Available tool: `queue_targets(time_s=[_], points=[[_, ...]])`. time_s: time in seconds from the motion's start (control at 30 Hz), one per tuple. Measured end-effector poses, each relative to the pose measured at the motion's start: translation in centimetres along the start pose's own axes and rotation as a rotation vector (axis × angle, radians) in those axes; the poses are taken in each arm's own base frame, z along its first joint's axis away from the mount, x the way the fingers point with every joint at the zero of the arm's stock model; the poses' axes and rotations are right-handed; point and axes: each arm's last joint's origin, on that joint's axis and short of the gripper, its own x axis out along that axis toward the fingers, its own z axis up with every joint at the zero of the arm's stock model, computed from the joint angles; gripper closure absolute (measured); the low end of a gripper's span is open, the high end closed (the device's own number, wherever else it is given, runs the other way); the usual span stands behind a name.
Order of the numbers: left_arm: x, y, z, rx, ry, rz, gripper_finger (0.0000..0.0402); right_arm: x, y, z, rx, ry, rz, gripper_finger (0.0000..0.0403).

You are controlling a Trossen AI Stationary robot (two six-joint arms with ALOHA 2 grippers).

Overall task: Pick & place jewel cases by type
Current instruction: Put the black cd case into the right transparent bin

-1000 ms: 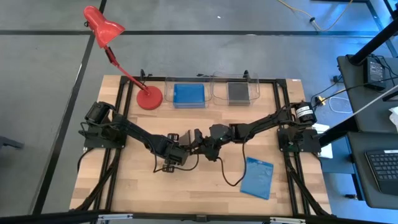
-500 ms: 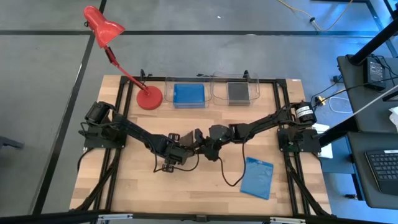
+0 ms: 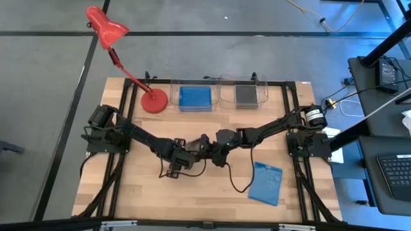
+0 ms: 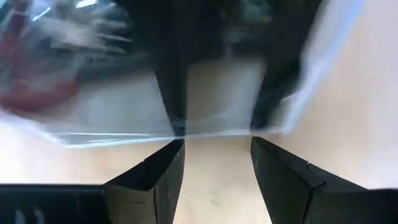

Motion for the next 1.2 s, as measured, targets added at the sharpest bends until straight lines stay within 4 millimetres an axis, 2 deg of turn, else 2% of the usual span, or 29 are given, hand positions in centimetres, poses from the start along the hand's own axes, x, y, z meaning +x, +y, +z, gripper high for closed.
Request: queue_targets(time_s=[0.23, 0.5, 0.73, 0.93, 1.2], points=[[-1.0, -0.6, 0.6, 0.002, 0.045, -0.179, 0.0217, 0.0, -0.1, 0.0, -0.013, -0.006, -0.003, 0.0317], [-3.3, -0.8, 0.6, -0.006, 0.219, -0.318, 0.0217, 0.0, -0.1, 0.0, -0.013, 0.0, -0.003, 0.0317], [-4.7, -0.7, 1.4, -0.006, 0.223, -0.299, 0.0217, 0.0, -0.1, 0.0, 0.016, -0.001, -0.003, 0.032], [-5.1, -0.6, 1.9, -0.004, 0.19, -0.263, 0.0217, 0.0, 0.0, 0.0, 0.037, -0.001, 0.001, 0.0359], [-5.2, -0.5, 2.0, -0.018, 0.182, -0.239, 0.0217, 0.0, -0.1, -0.1, 0.037, 0.011, -0.005, 0.035]])
